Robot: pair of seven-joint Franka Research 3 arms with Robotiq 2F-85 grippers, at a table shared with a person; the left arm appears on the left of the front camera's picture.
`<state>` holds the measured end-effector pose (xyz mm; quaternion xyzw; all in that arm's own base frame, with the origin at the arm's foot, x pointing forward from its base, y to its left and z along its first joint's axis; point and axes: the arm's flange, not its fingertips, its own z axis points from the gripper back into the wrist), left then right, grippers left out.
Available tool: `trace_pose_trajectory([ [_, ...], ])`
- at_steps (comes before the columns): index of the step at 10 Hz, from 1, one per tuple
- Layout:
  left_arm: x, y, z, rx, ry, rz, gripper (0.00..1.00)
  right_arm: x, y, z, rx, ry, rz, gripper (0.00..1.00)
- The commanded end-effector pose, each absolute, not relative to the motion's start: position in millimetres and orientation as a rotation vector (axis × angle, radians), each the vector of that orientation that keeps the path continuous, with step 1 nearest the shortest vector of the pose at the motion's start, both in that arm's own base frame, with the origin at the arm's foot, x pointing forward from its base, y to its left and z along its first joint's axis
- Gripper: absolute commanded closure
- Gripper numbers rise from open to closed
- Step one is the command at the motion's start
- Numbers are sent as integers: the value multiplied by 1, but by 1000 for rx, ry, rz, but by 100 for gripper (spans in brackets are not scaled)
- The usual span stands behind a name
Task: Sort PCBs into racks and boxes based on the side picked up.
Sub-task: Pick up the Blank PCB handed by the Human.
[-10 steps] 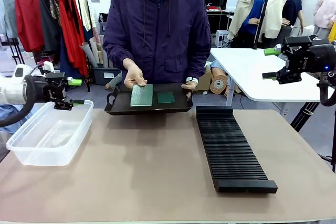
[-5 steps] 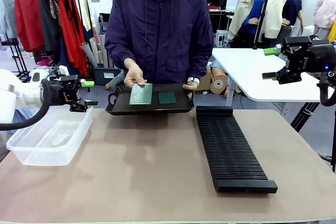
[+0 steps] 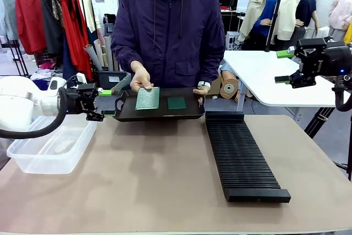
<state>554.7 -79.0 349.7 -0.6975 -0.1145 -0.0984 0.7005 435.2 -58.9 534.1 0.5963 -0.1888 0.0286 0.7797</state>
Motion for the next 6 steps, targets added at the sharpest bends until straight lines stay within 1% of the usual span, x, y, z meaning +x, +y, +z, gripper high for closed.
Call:
trace_pose_trajectory([
  [1, 568, -94, 348, -1575, -308, -214, 0, 436, -58, 537, 1294, -412, 71, 0],
  [6, 584, -139, 338, -1610, -288, -213, 0, 436, -58, 537, 1294, -412, 71, 0],
])
